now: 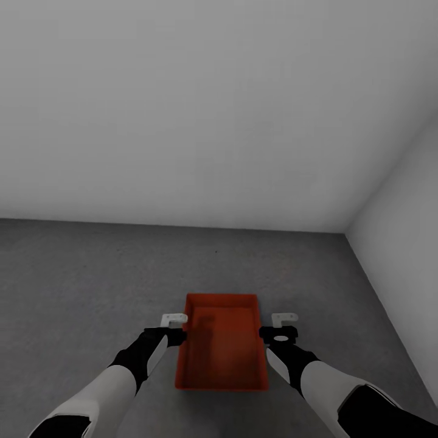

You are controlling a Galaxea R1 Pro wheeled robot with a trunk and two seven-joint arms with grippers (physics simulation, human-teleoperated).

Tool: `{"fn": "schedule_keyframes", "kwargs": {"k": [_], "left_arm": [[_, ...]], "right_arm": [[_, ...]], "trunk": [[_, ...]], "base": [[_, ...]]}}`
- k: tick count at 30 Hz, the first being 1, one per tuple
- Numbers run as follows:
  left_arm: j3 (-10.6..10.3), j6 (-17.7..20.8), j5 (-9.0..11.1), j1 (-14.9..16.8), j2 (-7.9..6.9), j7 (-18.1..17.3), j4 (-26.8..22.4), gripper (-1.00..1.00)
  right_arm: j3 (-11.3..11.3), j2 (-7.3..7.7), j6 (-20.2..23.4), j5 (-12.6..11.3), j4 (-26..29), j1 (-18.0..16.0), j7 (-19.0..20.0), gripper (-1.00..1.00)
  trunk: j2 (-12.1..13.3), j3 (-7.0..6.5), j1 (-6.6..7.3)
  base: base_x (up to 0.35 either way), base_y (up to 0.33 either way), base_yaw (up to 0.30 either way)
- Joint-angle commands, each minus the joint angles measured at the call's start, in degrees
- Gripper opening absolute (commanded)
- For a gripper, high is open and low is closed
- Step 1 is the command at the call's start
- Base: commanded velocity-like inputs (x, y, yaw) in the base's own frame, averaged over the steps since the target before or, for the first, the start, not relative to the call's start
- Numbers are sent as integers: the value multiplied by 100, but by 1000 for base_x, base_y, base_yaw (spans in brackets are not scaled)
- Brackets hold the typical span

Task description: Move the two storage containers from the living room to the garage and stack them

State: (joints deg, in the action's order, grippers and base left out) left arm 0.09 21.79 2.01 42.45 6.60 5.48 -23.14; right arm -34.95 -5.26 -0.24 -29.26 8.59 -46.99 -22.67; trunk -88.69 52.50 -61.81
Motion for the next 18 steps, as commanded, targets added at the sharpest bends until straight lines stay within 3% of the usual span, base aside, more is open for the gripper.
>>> {"fn": "schedule_keyframes", "kwargs": {"k": [1,15,18], "left_arm": [[0,30,21,0,1,24,-9,100],[0,27,22,0,-1,8,-16,100],[0,27,26,0,5,6,-20,100]], "right_arm": [[-48,0,-2,-54,2,-3,-27,100],[-47,1,-2,-54,2,-2,-27,100],[-47,-1,-2,-54,2,-2,-27,100]], "trunk": [[40,-15,23],[601,-266,330],[601,-266,330]], "base": [[0,0,0],[0,0,0],[0,0,0]]}}
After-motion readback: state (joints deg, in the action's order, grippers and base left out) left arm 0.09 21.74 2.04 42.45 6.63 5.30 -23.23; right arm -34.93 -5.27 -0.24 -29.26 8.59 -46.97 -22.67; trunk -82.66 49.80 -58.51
